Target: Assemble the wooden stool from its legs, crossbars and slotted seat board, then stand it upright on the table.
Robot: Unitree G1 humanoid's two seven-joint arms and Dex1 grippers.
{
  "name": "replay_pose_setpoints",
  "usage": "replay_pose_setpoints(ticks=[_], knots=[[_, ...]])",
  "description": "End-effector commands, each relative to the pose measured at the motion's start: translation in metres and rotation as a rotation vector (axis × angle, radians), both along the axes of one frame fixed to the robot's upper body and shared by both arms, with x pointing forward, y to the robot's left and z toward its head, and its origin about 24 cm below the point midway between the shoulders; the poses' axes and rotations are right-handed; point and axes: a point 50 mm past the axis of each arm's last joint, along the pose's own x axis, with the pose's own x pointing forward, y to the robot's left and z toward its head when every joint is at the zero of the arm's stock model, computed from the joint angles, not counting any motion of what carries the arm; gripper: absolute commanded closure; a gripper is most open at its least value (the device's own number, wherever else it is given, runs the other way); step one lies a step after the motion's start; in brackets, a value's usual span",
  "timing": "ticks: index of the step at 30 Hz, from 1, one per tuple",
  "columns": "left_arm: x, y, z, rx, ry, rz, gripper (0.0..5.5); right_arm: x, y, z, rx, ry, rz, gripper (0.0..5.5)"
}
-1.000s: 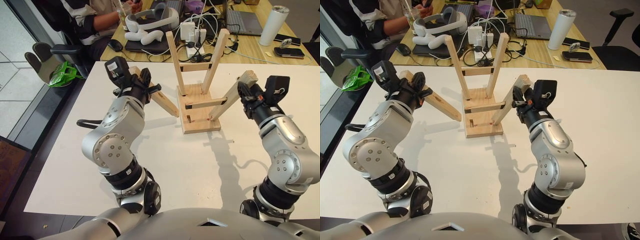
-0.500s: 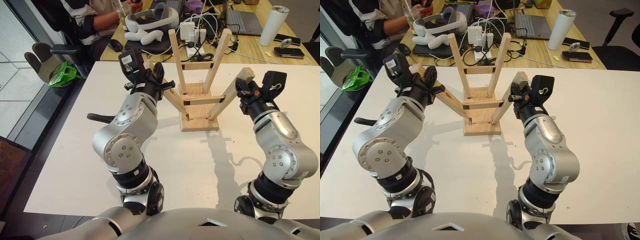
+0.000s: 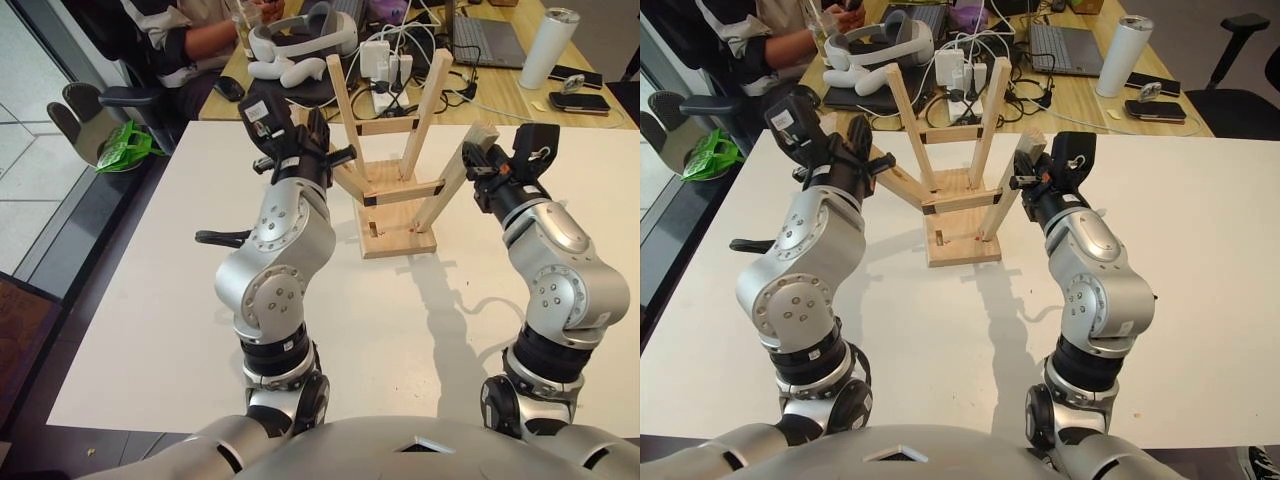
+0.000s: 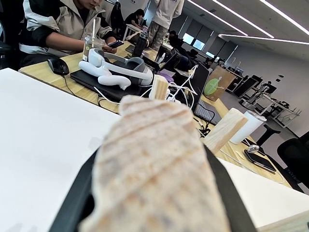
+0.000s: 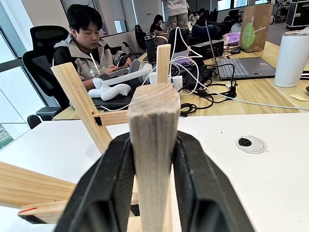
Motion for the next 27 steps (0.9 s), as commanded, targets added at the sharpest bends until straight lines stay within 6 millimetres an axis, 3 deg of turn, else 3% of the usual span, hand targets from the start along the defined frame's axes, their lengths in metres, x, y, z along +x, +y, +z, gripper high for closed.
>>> replay_pose_setpoints(ticks=[1, 13, 21, 27], knots=[[-0.021, 0.002, -0.067, -0.071, 0.324, 0.057, 4.49, 0.003, 0.007, -0.002, 0.002, 0.019, 0.044, 4.5], [-0.021, 0.0, -0.063, -0.083, 0.325, 0.047, 4.49, 0.001, 0.012, 0.011, 0.06, -0.062, 0.066, 4.5], [-0.019, 0.004, -0.056, -0.08, 0.303, 0.058, 4.49, -0.002, 0.014, 0.022, 0.1, -0.121, 0.1, 3.11], [-0.018, 0.007, -0.051, -0.09, 0.277, 0.09, 4.49, -0.001, 0.013, 0.036, 0.168, -0.186, 0.09, 2.94]])
